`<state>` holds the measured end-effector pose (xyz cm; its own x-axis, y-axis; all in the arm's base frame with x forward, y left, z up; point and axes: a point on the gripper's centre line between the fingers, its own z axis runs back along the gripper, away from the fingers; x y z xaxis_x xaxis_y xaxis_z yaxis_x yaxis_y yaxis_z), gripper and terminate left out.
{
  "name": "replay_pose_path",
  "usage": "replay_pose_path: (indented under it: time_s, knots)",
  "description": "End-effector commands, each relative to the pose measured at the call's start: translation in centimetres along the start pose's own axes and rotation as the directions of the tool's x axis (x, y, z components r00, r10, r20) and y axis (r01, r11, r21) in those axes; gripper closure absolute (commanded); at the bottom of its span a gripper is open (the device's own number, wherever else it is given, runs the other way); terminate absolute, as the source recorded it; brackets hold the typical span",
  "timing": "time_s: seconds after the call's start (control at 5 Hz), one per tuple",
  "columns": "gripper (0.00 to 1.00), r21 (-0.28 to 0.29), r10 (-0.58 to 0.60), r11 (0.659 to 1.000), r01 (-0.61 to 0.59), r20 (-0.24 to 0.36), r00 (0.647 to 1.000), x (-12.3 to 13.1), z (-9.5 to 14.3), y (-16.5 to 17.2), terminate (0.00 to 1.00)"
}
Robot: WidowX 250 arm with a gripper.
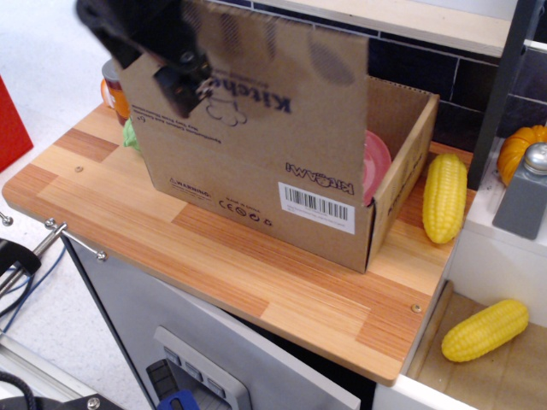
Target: Close brown1fbox flap
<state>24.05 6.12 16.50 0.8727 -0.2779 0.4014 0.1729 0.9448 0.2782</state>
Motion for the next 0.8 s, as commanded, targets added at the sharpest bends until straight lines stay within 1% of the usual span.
replay_pose_path:
  time_s: [0.0,0.2,0.4,0.6]
  knots:
    - [0.0,-0.022,-0.068,0.997,0.068,0.011,0.998,4.3,-1.7,0.8,0.0]
    - [0.0,-0.081,-0.086,0.993,0.086,0.002,0.996,5.3,-3.9,0.6,0.0]
    - [0.0,-0.131,-0.097,0.987,0.097,0.007,0.995,5.6,-6.3,0.0,0.0]
    - [0.0,-0.157,-0.093,0.984,0.089,-0.015,0.996,5.8,-8.0,-0.7,1.0]
